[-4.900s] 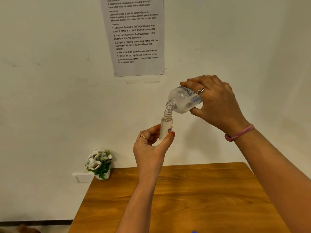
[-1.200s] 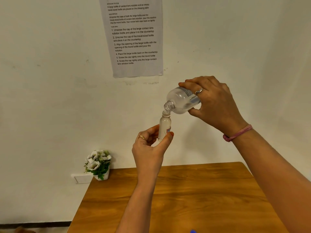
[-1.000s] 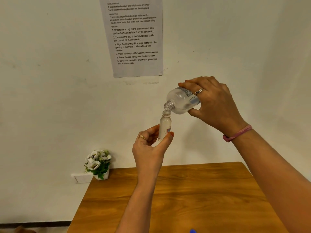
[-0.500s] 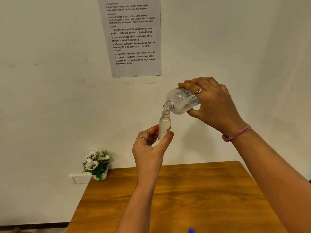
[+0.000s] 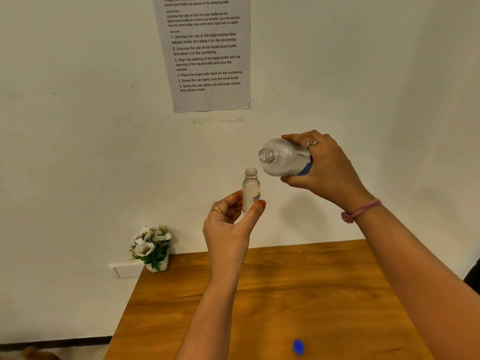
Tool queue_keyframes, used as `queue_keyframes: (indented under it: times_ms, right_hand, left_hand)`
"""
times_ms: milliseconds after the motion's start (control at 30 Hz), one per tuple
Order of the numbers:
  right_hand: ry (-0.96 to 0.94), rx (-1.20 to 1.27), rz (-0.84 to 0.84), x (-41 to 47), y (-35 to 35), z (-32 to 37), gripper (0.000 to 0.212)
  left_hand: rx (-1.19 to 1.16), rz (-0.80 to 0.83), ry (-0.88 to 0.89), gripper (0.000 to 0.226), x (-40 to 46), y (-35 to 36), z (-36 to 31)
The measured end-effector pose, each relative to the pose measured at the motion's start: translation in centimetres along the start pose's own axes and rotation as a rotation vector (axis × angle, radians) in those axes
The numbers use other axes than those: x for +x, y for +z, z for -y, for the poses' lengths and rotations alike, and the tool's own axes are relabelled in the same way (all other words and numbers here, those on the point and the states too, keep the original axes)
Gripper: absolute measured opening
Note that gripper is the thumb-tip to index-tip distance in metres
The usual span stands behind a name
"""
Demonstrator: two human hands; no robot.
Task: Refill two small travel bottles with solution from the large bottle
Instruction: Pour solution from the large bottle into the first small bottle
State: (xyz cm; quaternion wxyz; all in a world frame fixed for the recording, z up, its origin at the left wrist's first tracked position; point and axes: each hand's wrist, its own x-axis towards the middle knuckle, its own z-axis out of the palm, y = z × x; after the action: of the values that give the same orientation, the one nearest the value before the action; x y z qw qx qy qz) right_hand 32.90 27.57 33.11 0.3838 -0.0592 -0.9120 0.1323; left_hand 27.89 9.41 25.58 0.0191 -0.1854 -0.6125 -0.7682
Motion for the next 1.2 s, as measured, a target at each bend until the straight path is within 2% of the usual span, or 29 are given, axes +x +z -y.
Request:
queue_keyframes:
  times_ms: [200,533,767,1200]
  right_hand:
    - [0.282,0.345,0.049,-3.1,2.9,-0.9,0.079]
    - [0.567,0.491,0.091,-9.7,8.7,-0.4,0.079]
    - [0.611,0.476,0.084,-13.7,10.8,0.8,0.075]
    - [0.663,0.487,0.159,-18.3,11.8,-0.7,0.076]
  left_hand:
    - [0.016,0.056,-0.069,0.042,-0.9,-2.0,1.8]
    - [0.12,0.144,-0.199,0.04,-3.6,-6.2,7.0]
    - [0.313,0.211,-0.268,0.036,-6.6,-8.9,10.7]
    - [0.617,0.275,-0.376,0.047,-12.3,-11.1,18.2]
